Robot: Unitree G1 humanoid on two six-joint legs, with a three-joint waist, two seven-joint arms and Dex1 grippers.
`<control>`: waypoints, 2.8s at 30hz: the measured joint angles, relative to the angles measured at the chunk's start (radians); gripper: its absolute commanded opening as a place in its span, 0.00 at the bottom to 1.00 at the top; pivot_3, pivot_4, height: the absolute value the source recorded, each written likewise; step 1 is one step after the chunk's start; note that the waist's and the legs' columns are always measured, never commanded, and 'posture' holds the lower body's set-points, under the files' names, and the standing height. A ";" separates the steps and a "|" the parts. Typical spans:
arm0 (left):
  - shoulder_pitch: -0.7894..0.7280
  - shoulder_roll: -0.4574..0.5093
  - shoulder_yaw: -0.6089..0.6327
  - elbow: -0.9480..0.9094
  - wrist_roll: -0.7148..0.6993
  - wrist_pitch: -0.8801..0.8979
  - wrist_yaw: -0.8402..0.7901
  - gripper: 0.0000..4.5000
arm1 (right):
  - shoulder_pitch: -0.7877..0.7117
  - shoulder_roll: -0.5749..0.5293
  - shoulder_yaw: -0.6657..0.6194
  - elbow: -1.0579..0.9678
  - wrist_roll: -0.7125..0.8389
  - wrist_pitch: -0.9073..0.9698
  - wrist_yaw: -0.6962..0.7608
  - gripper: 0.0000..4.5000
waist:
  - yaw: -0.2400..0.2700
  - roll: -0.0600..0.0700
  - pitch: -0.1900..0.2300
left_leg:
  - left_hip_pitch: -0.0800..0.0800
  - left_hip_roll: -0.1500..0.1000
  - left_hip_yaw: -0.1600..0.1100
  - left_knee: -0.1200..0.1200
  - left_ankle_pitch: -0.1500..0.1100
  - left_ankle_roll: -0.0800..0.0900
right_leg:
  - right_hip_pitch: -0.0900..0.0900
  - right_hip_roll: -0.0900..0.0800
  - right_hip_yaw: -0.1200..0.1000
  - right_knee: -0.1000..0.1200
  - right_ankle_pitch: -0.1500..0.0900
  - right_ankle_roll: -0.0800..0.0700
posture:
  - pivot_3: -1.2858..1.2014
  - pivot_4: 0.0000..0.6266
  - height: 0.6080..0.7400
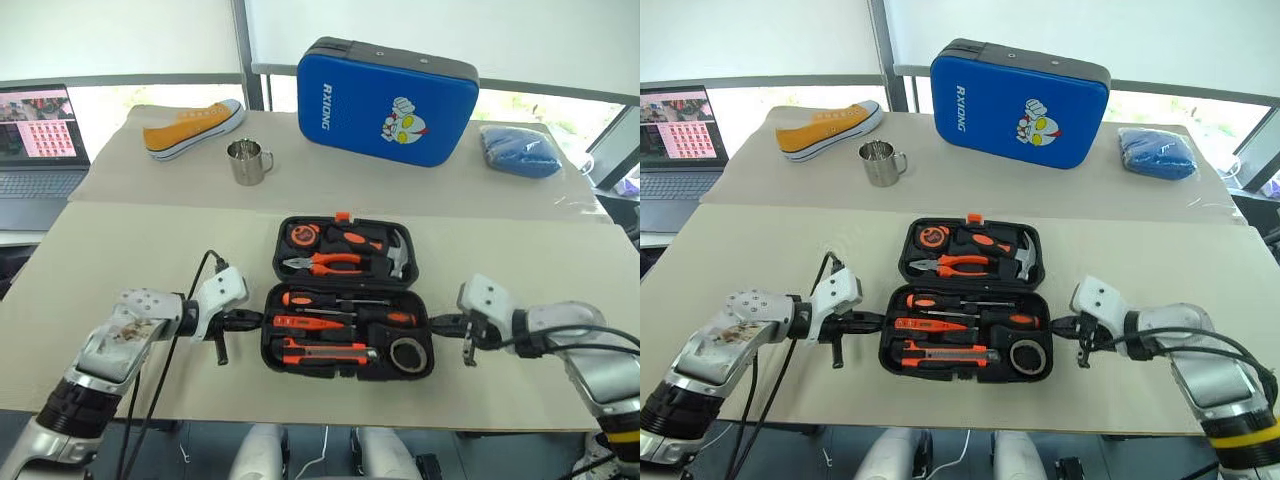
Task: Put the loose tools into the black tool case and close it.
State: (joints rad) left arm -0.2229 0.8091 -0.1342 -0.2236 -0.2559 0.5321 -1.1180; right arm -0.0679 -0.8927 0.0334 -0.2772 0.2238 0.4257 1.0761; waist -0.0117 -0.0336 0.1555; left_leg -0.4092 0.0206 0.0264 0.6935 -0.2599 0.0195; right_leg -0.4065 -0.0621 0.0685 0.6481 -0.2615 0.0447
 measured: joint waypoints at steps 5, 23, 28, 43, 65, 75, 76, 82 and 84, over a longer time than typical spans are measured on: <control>0.052 0.023 0.004 -0.056 -0.006 -0.004 -0.018 0.01 | 0.061 -0.013 -0.024 -0.052 0.004 0.000 0.004 0.01 | 0.000 0.000 0.000 | 0.001 0.000 0.000 0.000 0.000 0.000 | 0.001 0.000 0.000 0.000 0.000 0.000 | 0.52 0.24 0.99; 0.004 0.051 0.147 0.029 -0.093 0.245 0.093 0.64 | 0.099 -0.090 -0.174 -0.024 0.072 0.106 -0.005 0.57 | -0.002 0.001 0.000 | 0.006 0.000 0.000 0.001 0.001 0.000 | 0.004 0.003 0.000 0.001 0.001 -0.002 | 0.52 0.24 0.99; -0.199 -0.021 0.255 0.135 -0.224 0.545 0.175 0.78 | -0.128 -0.066 -0.217 0.066 0.219 0.304 -0.016 0.70 | -0.003 0.000 0.000 | 0.005 -0.001 0.000 0.002 0.001 0.000 | 0.003 0.002 0.000 0.002 0.001 -0.002 | 0.52 0.24 0.99; -0.360 -0.190 0.156 0.276 -0.287 0.698 0.310 0.67 | -0.421 0.115 -0.002 0.271 0.230 0.529 -0.145 0.55 | -0.002 0.000 0.000 | 0.001 -0.003 -0.001 0.000 0.001 0.000 | 0.000 0.000 0.000 0.002 0.001 -0.001 | 0.52 0.24 0.99; -0.337 -0.235 0.169 0.284 -0.278 0.537 0.302 0.00 | -0.429 0.195 -0.049 0.316 0.208 0.476 -0.210 0.00 | -0.001 0.002 -0.001 | 0.002 -0.003 -0.001 0.001 0.002 -0.002 | 0.000 0.000 0.001 0.004 0.002 -0.001 | 0.52 0.24 0.99; -0.223 -0.287 0.206 0.092 -0.191 0.225 0.370 0.00 | -0.400 0.256 -0.156 0.184 0.182 0.357 -0.332 0.00 | 0.000 0.002 0.000 | -0.016 -0.006 -0.001 -0.001 0.005 -0.003 | -0.022 -0.006 0.000 0.015 0.003 0.000 | 0.52 0.24 0.99; -0.192 -0.285 0.188 0.074 -0.156 0.158 0.370 0.00 | -0.371 0.257 -0.156 0.157 0.170 0.330 -0.339 0.00 | 0.000 0.002 0.000 | -0.016 -0.006 0.000 -0.001 0.005 -0.003 | -0.022 -0.007 0.000 0.015 0.003 0.000 | 0.52 0.24 0.99; -0.061 -0.295 0.116 0.065 0.030 -0.195 0.399 0.00 | -0.191 0.314 -0.149 0.031 0.088 0.173 -0.414 0.00 | 0.002 0.002 -0.001 | -0.013 -0.006 0.000 -0.001 0.004 -0.001 | -0.017 -0.008 -0.001 0.008 0.003 0.000 | 0.52 0.24 0.99; -0.033 -0.322 0.109 0.081 0.086 -0.301 0.442 0.00 | -0.146 0.353 -0.149 0.006 0.052 0.107 -0.457 0.00 | 0.001 0.002 -0.001 | -0.012 -0.006 0.000 -0.001 0.004 -0.001 | -0.016 -0.008 -0.001 0.008 0.003 0.000 | 0.52 0.24 0.99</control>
State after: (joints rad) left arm -0.2555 0.4875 -0.0248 -0.1425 -0.1699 0.2314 -0.6759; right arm -0.2134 -0.5401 -0.1154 -0.2709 0.2755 0.5330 0.6189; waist -0.0105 -0.0319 0.1549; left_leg -0.4212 0.0145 0.0264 0.6929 -0.2556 0.0183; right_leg -0.4225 -0.0702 0.0675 0.6558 -0.2585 0.0448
